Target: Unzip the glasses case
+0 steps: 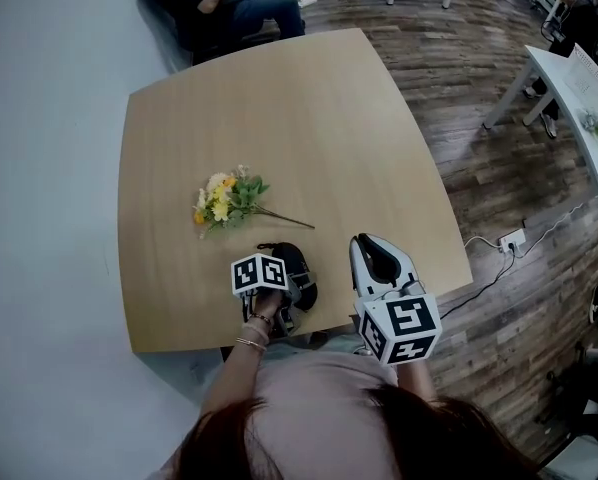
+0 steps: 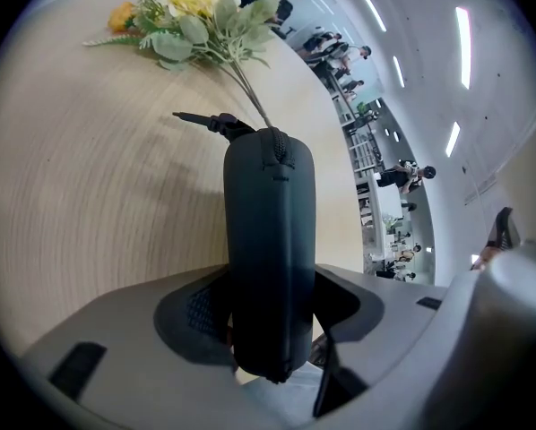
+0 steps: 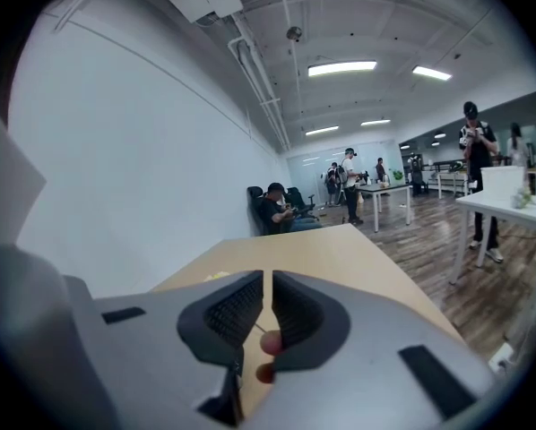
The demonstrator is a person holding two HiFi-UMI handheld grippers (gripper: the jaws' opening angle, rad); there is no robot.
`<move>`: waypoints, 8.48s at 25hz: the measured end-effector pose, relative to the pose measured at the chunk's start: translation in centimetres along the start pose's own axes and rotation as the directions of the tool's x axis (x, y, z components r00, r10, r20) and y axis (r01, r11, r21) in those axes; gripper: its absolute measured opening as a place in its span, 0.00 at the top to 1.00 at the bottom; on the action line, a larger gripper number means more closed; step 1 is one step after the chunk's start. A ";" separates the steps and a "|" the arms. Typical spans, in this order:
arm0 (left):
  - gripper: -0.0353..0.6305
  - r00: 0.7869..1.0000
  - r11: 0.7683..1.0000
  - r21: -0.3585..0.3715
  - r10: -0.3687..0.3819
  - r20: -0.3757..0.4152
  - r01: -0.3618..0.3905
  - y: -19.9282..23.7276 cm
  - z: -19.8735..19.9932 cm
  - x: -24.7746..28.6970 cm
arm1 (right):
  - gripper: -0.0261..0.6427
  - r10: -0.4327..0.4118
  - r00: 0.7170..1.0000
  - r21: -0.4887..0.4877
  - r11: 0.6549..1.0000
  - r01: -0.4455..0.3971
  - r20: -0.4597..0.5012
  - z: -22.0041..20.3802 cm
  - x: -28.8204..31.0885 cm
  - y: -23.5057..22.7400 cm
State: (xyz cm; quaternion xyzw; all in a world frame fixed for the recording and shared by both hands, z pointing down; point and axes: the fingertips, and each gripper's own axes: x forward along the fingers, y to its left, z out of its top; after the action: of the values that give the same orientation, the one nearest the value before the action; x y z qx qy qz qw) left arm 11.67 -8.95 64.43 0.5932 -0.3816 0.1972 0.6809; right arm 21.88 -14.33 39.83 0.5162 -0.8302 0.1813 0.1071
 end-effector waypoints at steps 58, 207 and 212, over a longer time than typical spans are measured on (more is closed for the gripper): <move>0.56 0.607 0.765 0.534 -0.627 0.488 0.361 -4.3 11.2 -39.8 | 0.93 0.130 0.984 -0.136 0.984 -0.113 0.122 1.3 6.4 27.4; 0.58 0.844 0.560 0.796 -0.522 0.124 0.229 -4.0 5.2 -36.2 | 0.94 0.275 0.961 -0.626 0.745 -0.232 -0.030 -1.8 7.7 30.0; 0.58 0.858 0.559 0.799 -0.501 0.113 0.221 -3.9 4.8 -35.8 | 0.94 0.270 0.962 -0.632 0.740 -0.231 -0.036 -1.9 7.6 30.0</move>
State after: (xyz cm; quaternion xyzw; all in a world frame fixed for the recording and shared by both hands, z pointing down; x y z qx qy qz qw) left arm -9.52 -7.81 34.88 0.9132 -0.2376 0.0915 0.3182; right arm -8.34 -7.76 38.60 0.3391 -0.9070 -0.1094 0.2245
